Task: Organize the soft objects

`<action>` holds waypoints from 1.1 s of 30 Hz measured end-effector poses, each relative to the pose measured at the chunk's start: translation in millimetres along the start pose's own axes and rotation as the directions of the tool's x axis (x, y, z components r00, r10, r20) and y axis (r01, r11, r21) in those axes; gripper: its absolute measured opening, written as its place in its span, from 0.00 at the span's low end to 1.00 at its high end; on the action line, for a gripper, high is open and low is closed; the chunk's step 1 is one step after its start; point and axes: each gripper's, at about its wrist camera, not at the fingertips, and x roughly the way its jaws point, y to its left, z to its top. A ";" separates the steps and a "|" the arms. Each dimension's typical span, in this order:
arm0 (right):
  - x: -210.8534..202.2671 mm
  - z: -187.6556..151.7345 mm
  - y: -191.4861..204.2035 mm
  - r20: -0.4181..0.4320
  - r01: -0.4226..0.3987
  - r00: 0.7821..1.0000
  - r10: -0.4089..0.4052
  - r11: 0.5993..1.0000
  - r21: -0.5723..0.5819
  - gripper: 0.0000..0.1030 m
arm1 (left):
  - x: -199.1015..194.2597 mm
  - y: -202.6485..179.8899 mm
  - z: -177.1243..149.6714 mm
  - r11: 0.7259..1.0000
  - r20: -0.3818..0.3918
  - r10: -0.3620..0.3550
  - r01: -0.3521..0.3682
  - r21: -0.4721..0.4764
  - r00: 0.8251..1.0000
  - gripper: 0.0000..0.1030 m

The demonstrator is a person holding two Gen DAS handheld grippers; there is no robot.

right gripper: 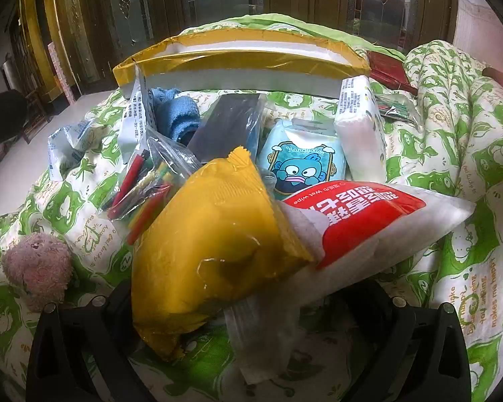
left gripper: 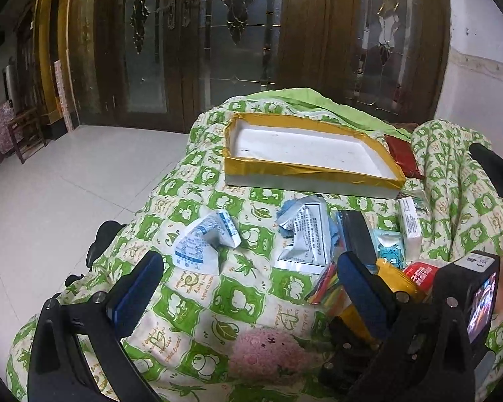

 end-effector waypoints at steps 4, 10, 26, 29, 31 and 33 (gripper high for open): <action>0.1 0.0 0.3 0.000 0.000 1.000 0.000 1.000 0.000 1.00 | 0.9 2.6 -0.2 1.000 -0.006 0.013 -0.013 -0.017 1.000 1.00; 0.5 1.9 1.2 0.001 0.004 1.000 -0.004 1.000 -0.002 1.00 | -0.6 5.3 -3.2 0.999 -0.013 0.027 -0.027 -0.025 1.000 1.00; 1.4 0.2 7.3 0.003 0.046 0.999 -0.046 0.998 -0.032 1.00 | 1.2 5.2 -5.1 0.999 -0.024 0.032 -0.032 -0.022 0.999 1.00; 2.3 2.6 5.3 -0.005 0.031 0.999 -0.032 0.999 -0.022 1.00 | 1.5 3.9 -5.2 0.999 -0.025 0.032 -0.033 -0.020 0.999 1.00; 3.8 5.4 2.3 -0.013 0.013 1.000 -0.013 1.000 -0.013 1.00 | 1.5 3.6 -5.4 0.999 -0.026 0.032 -0.033 -0.020 0.999 1.00; 4.8 7.3 -1.1 -0.018 -0.004 1.000 0.004 1.000 -0.005 1.00 | 1.3 3.1 -6.0 0.999 -0.027 0.034 -0.034 -0.019 0.999 1.00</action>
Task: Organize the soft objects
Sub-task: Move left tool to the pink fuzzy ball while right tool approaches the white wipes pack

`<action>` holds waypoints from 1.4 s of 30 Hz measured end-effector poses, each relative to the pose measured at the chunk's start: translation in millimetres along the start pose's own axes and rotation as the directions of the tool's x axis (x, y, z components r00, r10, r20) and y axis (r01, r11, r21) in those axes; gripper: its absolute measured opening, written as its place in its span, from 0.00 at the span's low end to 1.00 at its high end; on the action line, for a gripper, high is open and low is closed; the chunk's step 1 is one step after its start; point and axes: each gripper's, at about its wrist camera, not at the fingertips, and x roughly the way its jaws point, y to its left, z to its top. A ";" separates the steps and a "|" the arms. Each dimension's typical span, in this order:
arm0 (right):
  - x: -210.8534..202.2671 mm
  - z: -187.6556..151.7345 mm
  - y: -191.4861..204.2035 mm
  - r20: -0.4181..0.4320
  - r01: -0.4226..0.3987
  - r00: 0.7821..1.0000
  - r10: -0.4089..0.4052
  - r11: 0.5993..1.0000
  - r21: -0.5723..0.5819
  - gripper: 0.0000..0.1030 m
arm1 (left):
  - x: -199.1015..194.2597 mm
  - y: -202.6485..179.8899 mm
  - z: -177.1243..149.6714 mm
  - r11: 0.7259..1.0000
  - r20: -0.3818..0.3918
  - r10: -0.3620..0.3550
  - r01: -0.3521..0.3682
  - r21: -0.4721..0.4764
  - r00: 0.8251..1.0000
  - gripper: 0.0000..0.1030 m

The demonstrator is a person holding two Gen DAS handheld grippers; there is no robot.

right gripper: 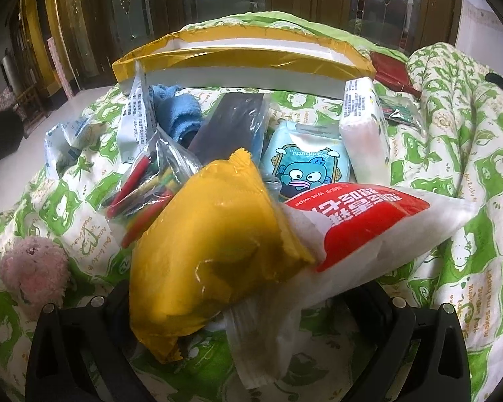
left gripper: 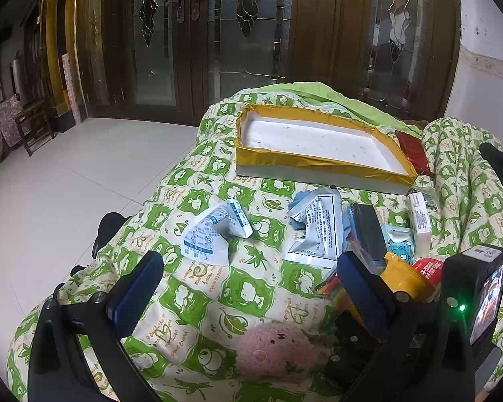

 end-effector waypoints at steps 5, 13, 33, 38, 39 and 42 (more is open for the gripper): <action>-6.6 10.2 -10.0 -0.090 -0.072 0.994 0.067 0.996 -0.052 1.00 | -0.9 2.8 0.0 1.000 0.004 0.006 -0.006 -0.010 1.000 1.00; -56.1 9.9 -32.2 -0.023 -0.157 0.987 0.157 0.988 -0.006 0.99 | -0.2 7.0 0.4 1.000 0.002 0.012 -0.012 -0.023 1.000 1.00; -88.9 26.6 -63.7 0.101 -0.163 0.982 0.158 0.985 0.050 0.99 | 1.4 6.7 -7.2 0.998 -0.015 -0.054 0.053 -0.023 0.998 1.00; -91.6 33.5 -76.5 0.115 -0.136 0.985 0.127 0.988 0.075 0.99 | 2.1 9.2 -12.7 0.996 -0.062 -0.085 0.082 -0.035 0.995 1.00; -92.2 34.4 -80.6 0.117 -0.132 0.986 0.121 0.988 0.086 0.99 | 1.0 10.7 -13.5 0.995 -0.067 -0.094 0.092 -0.039 0.993 1.00; -90.9 36.6 -94.9 0.110 -0.145 0.985 0.131 0.980 0.134 0.99 | -2.9 12.5 -14.5 0.993 -0.084 -0.116 0.112 -0.044 0.990 1.00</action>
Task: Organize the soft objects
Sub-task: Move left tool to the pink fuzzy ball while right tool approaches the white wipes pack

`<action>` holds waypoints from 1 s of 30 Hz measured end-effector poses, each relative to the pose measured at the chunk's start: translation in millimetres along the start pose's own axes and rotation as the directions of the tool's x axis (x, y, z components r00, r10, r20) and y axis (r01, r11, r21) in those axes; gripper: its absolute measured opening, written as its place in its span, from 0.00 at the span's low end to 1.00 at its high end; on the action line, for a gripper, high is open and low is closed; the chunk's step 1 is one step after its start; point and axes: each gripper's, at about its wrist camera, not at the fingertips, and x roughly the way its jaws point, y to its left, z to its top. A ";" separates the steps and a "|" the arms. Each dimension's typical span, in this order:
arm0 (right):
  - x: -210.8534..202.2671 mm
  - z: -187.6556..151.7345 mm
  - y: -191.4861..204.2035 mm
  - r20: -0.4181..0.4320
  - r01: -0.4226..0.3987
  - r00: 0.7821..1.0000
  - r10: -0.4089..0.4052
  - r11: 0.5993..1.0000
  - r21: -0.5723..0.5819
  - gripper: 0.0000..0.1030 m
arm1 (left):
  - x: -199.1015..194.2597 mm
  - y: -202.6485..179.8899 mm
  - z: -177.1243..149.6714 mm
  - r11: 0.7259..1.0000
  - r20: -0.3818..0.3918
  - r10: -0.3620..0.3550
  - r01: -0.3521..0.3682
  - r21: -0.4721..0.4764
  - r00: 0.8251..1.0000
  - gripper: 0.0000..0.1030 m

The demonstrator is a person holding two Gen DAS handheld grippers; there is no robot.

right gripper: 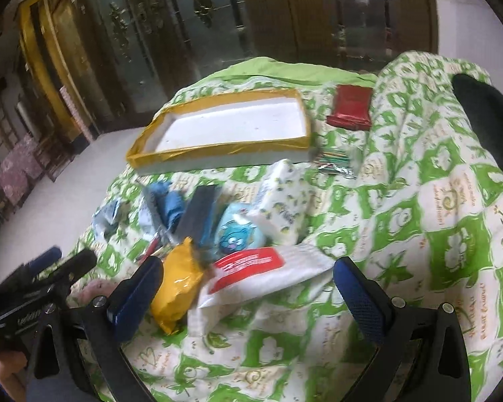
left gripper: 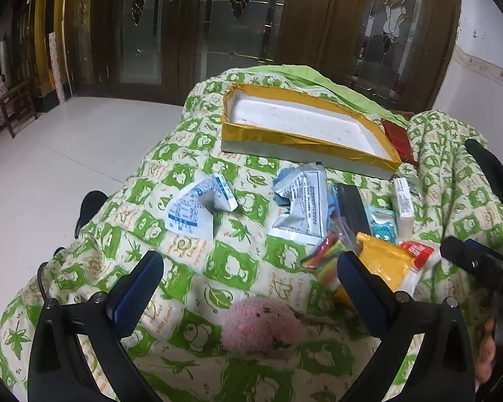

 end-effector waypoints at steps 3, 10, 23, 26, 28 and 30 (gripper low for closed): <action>1.8 0.9 -4.4 -0.012 -0.001 1.000 0.001 1.000 0.016 0.98 | -1.3 -1.3 0.2 0.999 -0.016 -0.036 0.036 -0.001 0.999 1.00; 3.2 0.5 -2.0 -0.029 -0.013 0.999 0.013 1.000 0.001 0.96 | -7.7 -12.3 -5.2 0.991 -0.101 -0.118 0.123 0.047 0.988 1.00; 17.2 -4.6 -1.4 -0.103 0.001 0.995 -0.003 1.000 -0.015 0.83 | 11.3 -29.2 -12.5 0.987 -0.211 -0.053 0.083 0.136 0.976 0.74; 21.8 -8.7 0.5 -0.131 0.000 0.991 -0.004 1.000 -0.026 0.80 | 24.7 -29.8 -17.2 0.987 -0.266 -0.023 0.065 0.147 0.964 0.68; 24.6 -9.9 0.8 -0.144 0.000 0.990 -0.004 1.000 -0.029 0.79 | 29.5 -30.0 -18.4 0.987 -0.287 -0.015 0.060 0.150 0.958 0.64; 25.4 -11.3 1.8 -0.147 -0.005 0.989 0.001 0.999 -0.031 0.78 | 32.1 -29.5 -18.9 0.987 -0.296 -0.013 0.060 0.148 0.955 0.63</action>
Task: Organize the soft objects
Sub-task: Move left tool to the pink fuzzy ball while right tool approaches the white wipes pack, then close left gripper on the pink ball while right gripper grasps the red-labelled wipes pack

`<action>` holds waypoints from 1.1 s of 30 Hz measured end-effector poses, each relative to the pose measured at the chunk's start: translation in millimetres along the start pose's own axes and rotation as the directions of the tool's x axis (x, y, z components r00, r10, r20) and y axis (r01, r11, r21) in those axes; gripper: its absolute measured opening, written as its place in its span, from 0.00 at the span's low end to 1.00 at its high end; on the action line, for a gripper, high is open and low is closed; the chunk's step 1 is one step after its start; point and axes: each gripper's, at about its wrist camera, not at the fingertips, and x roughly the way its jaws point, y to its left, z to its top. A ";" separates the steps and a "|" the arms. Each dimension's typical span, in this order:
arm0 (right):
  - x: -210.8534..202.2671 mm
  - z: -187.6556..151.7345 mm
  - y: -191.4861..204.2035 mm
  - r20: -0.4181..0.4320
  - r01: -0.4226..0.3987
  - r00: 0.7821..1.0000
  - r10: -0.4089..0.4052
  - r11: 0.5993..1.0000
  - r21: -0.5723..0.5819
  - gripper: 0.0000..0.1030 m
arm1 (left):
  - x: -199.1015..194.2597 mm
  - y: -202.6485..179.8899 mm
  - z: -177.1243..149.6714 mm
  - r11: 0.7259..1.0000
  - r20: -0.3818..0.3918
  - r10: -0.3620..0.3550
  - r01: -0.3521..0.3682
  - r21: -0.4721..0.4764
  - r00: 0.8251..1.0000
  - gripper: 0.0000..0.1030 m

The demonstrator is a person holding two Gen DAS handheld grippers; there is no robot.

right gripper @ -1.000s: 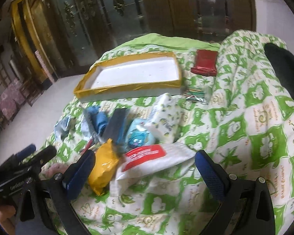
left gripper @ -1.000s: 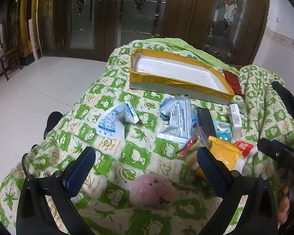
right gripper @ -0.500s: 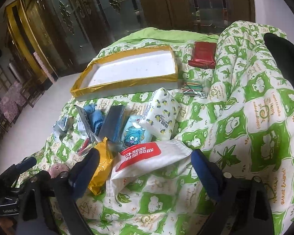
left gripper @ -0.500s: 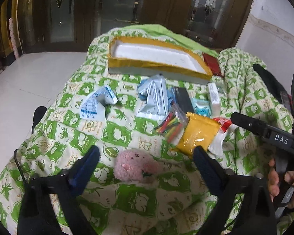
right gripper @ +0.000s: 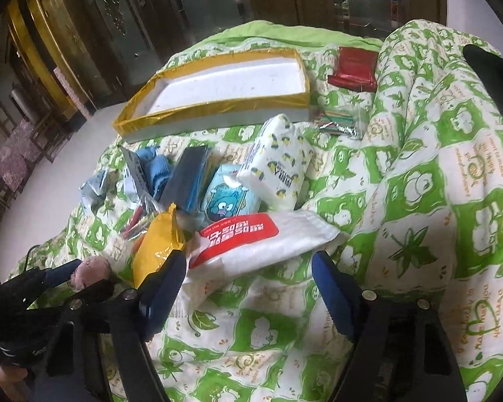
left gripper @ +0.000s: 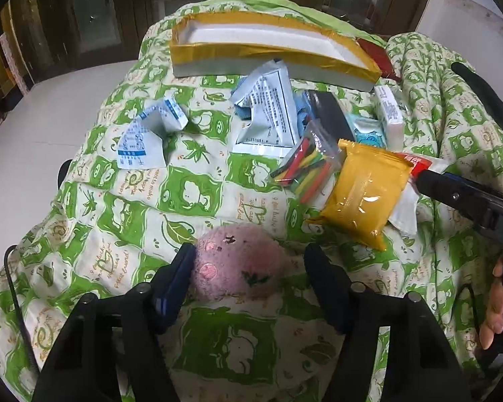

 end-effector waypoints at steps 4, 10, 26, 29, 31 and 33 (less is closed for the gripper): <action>-1.2 -0.9 8.8 0.005 -0.044 0.999 0.044 0.999 -0.022 0.77 | 5.9 -0.6 -0.2 1.000 -0.030 0.003 -0.003 0.004 1.000 0.47; 2.8 6.7 29.4 -0.012 -0.092 0.996 0.091 0.992 -0.091 0.71 | 7.0 -2.7 0.5 1.000 -0.030 -0.011 0.011 0.005 0.999 0.43; -1.0 19.8 -19.6 -0.012 -0.063 0.998 0.064 0.992 0.111 0.71 | 6.7 -2.5 0.2 1.000 -0.030 -0.029 0.029 0.012 0.999 0.43; 2.5 20.0 -24.1 -0.032 -0.052 0.998 0.056 0.991 0.126 0.71 | 7.3 -2.6 0.2 0.999 -0.032 -0.029 0.030 0.014 0.999 0.43; 4.5 18.1 -20.8 -0.049 -0.033 0.998 0.039 0.993 0.109 0.71 | 7.6 -2.9 0.5 0.999 -0.033 -0.029 0.030 0.015 0.999 0.43; 6.9 13.4 -14.6 -0.062 -0.018 0.998 0.023 0.996 0.084 0.71 | 7.8 -3.0 0.6 0.999 -0.034 -0.030 0.030 0.015 0.999 0.43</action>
